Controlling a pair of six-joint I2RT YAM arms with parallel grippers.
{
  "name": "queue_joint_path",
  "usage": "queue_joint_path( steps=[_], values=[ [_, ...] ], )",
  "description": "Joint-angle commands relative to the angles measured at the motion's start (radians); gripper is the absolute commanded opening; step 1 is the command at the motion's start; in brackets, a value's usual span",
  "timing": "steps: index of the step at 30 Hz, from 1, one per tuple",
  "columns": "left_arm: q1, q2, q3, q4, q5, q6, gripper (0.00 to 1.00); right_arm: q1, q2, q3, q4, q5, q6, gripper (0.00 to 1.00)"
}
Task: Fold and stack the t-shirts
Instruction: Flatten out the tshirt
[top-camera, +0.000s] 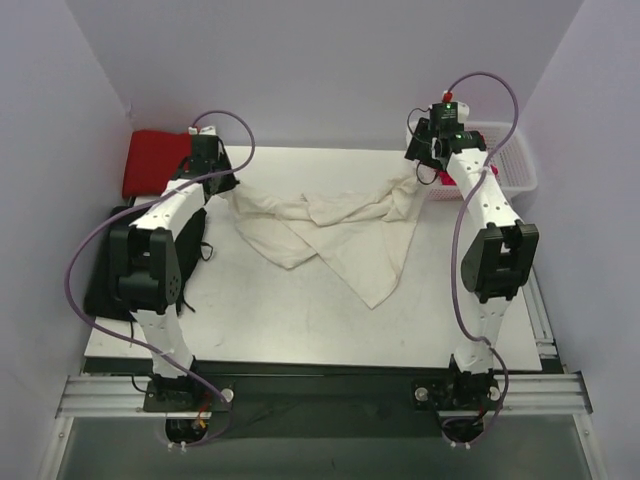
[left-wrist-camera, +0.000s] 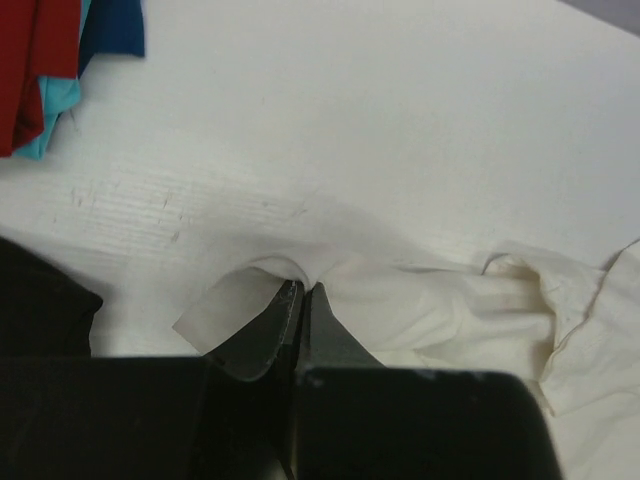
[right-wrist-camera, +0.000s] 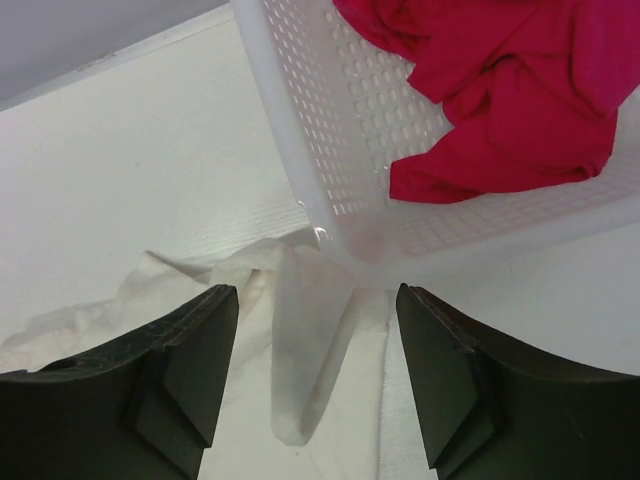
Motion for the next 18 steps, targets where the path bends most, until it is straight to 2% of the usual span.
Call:
queue_joint_path(
  steps=[1, 4, 6, 8, 13, 18],
  values=[
    [0.008, 0.033, 0.116, 0.058, 0.035, -0.015, 0.00, 0.027, -0.052, 0.046, -0.042, 0.041, -0.053, 0.66],
    [0.006, 0.077, 0.179, 0.032, 0.040, -0.007, 0.00, 0.058, -0.115, -0.009, -0.059, 0.050, -0.090, 0.68],
    [0.006, 0.097, 0.200, 0.026, 0.034, -0.004, 0.00, 0.077, -0.184, -0.070, -0.077, 0.035, -0.057, 0.68],
    [0.008, 0.117, 0.208, 0.035, 0.032, -0.004, 0.00, 0.091, -0.230, -0.198, -0.098, -0.017, -0.015, 0.66],
    [0.006, 0.156, 0.240, 0.033, 0.024, -0.013, 0.00, 0.183, -0.371, -0.469, -0.140, -0.094, 0.022, 0.53],
    [0.006, 0.183, 0.262, 0.029, 0.027, -0.015, 0.00, 0.275, -0.456, -0.647, -0.174, -0.137, 0.020, 0.50]
  ],
)
